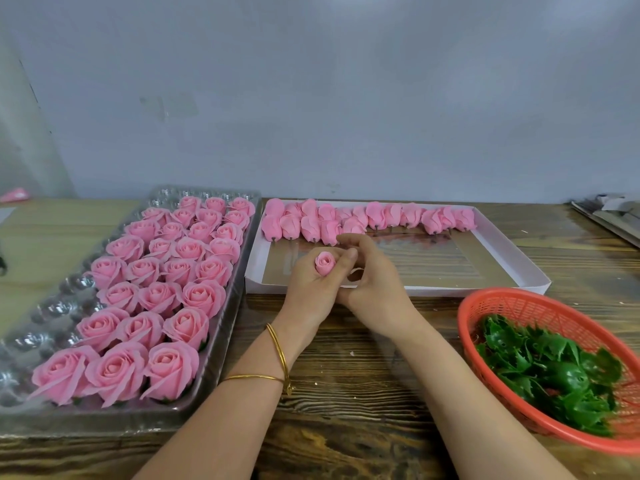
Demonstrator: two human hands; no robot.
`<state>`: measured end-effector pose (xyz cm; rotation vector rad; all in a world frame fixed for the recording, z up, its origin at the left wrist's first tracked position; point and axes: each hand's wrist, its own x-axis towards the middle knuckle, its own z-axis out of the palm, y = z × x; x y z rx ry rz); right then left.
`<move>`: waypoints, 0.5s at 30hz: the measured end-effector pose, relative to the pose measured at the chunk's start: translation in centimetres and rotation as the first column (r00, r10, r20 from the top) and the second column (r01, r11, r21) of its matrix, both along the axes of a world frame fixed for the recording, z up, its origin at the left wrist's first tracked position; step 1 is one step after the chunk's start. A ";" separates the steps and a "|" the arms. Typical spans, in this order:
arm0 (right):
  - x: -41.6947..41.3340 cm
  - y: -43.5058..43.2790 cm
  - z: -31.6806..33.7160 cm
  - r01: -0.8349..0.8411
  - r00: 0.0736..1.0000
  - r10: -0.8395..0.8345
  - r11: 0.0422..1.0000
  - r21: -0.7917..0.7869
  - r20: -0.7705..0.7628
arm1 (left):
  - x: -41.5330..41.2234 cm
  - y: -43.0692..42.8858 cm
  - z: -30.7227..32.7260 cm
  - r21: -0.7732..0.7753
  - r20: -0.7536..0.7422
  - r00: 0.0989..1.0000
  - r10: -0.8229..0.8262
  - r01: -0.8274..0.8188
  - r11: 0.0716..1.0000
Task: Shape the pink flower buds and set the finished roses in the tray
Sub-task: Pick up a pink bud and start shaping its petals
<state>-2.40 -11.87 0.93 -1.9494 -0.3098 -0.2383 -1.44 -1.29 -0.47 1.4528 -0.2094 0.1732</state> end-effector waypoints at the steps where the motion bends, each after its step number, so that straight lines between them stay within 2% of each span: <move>1: 0.0 0.0 0.1 -0.001 1.000 0.002 1.000 0.009 -0.013 | 0.0 0.0 0.1 -0.002 -0.002 1.000 -0.002 0.002 1.000; 8: -0.1 0.0 0.7 0.025 0.999 -0.024 0.999 0.021 -0.042 | -0.1 -0.1 0.0 0.000 0.009 0.999 0.047 -0.047 0.999; 12: -0.2 0.3 0.9 0.083 0.996 -0.073 0.978 0.193 -0.058 | 0.2 -0.2 -0.2 0.129 0.054 0.992 0.117 -0.123 0.984; 15: -0.5 0.7 0.8 0.101 0.995 -0.094 0.976 0.195 -0.045 | 0.1 -0.2 -0.3 0.194 0.087 0.989 0.120 -0.135 0.972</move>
